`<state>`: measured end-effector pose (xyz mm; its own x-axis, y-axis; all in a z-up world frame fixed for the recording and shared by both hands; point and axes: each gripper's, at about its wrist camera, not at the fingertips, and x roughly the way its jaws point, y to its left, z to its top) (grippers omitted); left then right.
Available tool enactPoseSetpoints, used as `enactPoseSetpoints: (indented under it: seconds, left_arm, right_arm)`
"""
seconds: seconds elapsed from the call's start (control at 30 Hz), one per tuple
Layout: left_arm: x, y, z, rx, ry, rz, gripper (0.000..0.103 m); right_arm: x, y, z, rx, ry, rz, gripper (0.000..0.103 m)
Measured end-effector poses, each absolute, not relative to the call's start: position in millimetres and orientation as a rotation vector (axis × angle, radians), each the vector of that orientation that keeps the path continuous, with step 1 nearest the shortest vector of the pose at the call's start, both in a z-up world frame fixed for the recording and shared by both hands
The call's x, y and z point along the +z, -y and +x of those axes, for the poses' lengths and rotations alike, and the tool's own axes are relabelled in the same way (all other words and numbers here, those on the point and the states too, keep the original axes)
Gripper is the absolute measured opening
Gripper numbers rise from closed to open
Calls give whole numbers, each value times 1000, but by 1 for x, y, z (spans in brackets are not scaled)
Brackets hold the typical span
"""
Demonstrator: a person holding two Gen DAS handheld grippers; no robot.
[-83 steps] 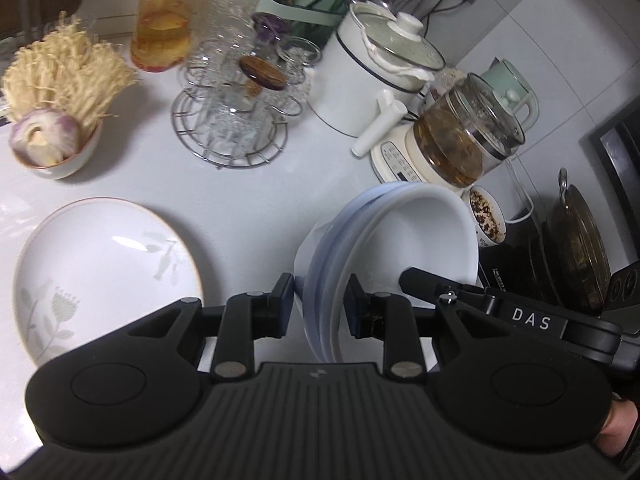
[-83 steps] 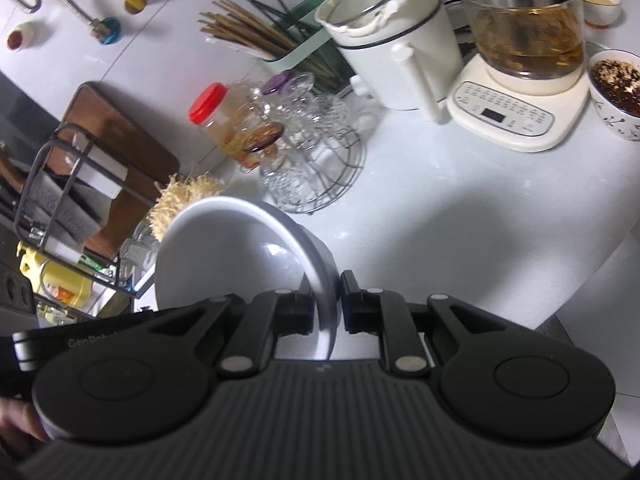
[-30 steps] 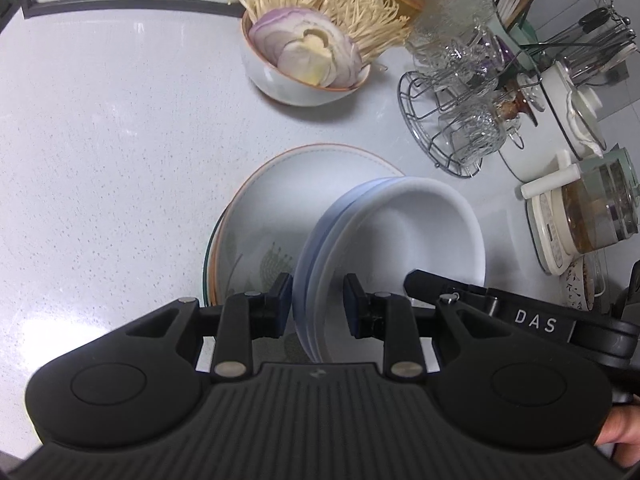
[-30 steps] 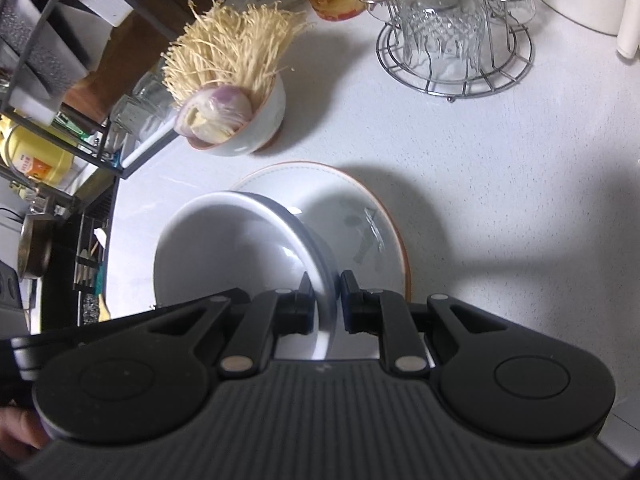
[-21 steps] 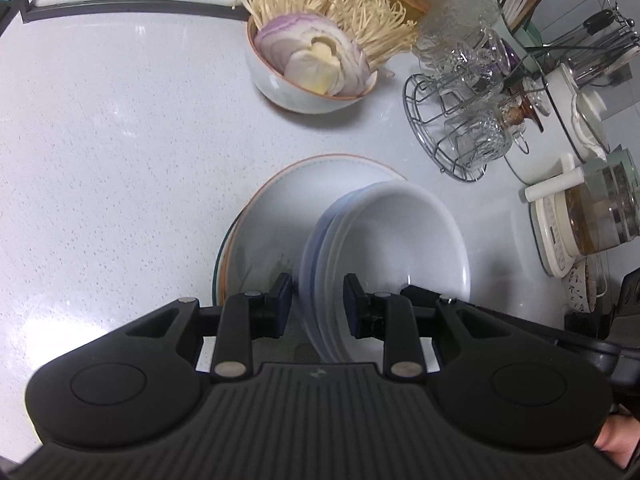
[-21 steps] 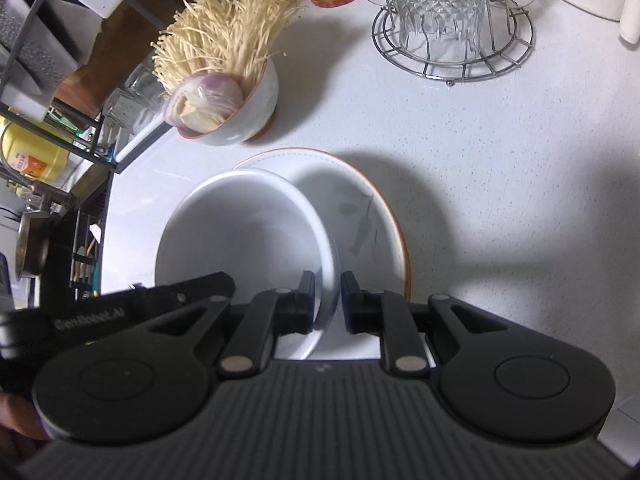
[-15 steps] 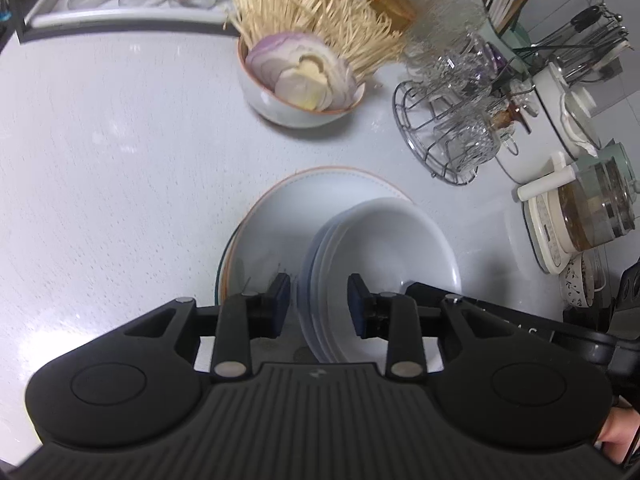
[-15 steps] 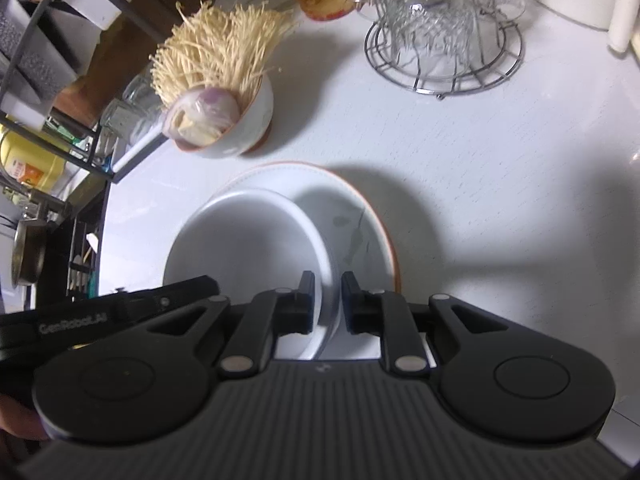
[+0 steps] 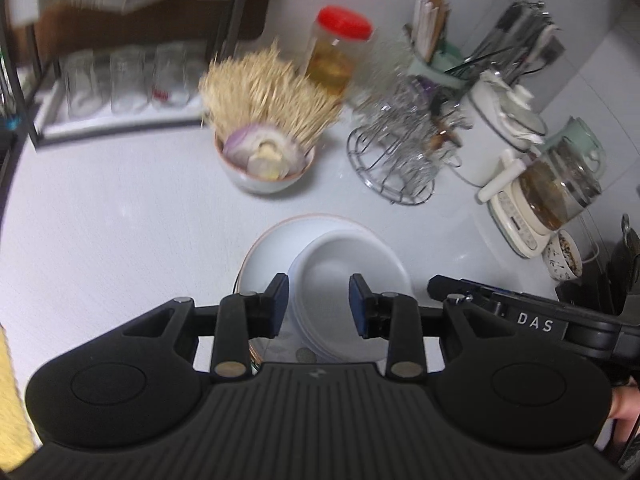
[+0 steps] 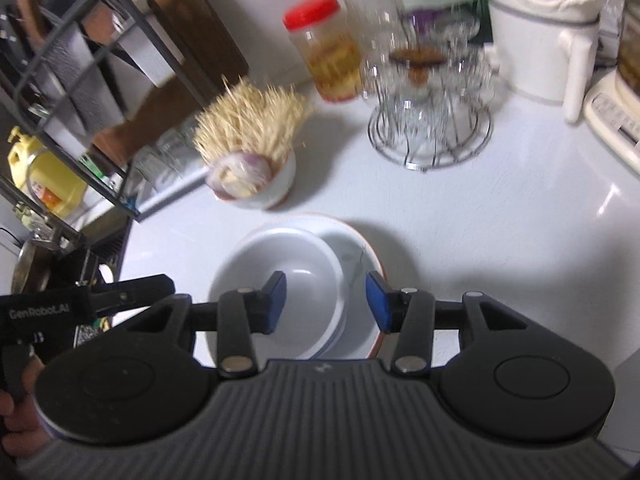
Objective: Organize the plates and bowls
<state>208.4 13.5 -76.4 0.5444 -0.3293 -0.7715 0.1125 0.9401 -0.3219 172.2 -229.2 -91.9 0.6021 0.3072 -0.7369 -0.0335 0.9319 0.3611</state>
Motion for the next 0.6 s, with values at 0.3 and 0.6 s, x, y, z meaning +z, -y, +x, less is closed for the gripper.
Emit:
enactPoseSetpoints:
  seconds: [0.3, 0.6]
  left_arm:
    - [-14, 4, 158, -256, -807, -192, 38]
    - [12, 37, 96, -205, -730, -210, 38]
  right_arm:
    - [-41, 244, 130, 217, -731, 293, 47]
    - [-8, 270, 77, 266, -633, 239, 47]
